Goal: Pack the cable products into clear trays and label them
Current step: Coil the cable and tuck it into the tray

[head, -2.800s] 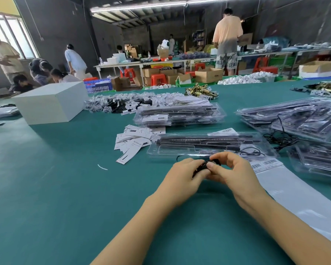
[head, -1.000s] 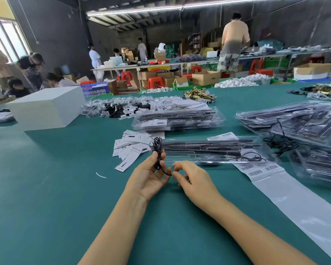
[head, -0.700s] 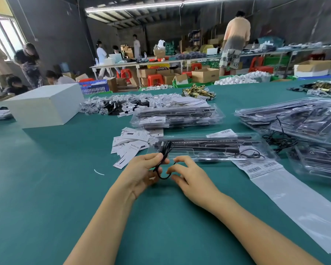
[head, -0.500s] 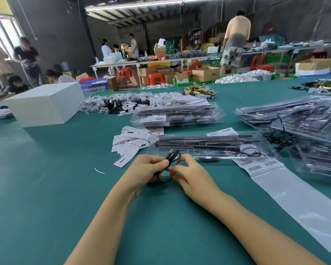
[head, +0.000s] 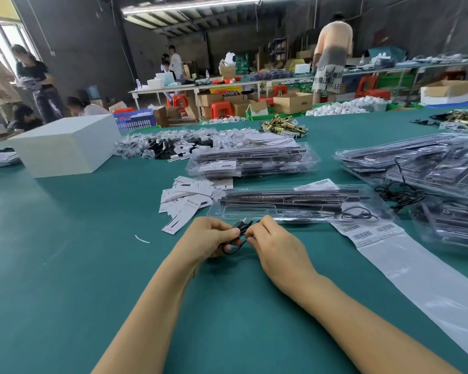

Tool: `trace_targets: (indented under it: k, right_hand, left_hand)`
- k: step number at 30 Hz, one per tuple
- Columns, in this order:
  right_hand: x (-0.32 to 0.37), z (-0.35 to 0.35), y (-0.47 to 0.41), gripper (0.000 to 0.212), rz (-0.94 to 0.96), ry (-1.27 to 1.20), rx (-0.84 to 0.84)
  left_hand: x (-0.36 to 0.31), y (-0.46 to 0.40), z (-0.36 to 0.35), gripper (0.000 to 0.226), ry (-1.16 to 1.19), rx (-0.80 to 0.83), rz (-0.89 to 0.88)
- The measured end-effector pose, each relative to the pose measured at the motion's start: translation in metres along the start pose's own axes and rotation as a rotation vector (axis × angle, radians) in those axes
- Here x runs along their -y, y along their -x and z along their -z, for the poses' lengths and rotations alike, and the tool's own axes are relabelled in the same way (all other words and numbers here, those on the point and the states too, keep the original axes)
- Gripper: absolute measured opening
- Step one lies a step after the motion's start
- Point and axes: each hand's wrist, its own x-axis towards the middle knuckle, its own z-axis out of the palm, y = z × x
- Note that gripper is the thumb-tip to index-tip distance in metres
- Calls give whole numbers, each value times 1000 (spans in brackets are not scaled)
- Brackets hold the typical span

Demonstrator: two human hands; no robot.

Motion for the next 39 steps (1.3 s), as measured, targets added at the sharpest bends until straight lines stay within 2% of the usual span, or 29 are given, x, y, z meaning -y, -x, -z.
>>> trace_targets:
  k: [8, 14, 18, 21, 23, 25, 26, 29, 33, 39]
  right_hand:
    - [8, 10, 1, 5, -4, -27, -70]
    - [4, 7, -1, 15, -96, -192, -7]
    - [-2, 10, -4, 34, -150, -259, 27]
    - [-7, 11, -4, 39, -95, -219, 117]
    - [-7, 11, -4, 45, -81, -278, 151]
    - [-4, 14, -3, 54, -27, -314, 135]
    - [-4, 15, -4, 54, 35, -246, 112]
    - [-5, 17, -5, 36, 231, 74, 27]
    - [-3, 14, -4, 10, 310, 165, 25]
    - [-2, 8, -2, 21, 221, 211, 28]
  left_hand:
    - [-5, 3, 6, 17, 156, 194, 122]
    - [-4, 2, 11, 14, 255, 305, 202]
    - [-3, 1, 12, 9, 145, 293, 145]
    - [-1, 0, 11, 7, 38, 253, 63]
    - [-1, 0, 11, 6, -42, 230, 3]
    - [-1, 1, 11, 6, -123, 234, -64]
    - [-1, 1, 11, 6, -168, 239, -100]
    - [-2, 3, 9, 9, -276, 241, -164]
    - [-2, 5, 5, 12, -388, 229, -205]
    - [0, 3, -2, 13, -515, 141, -259]
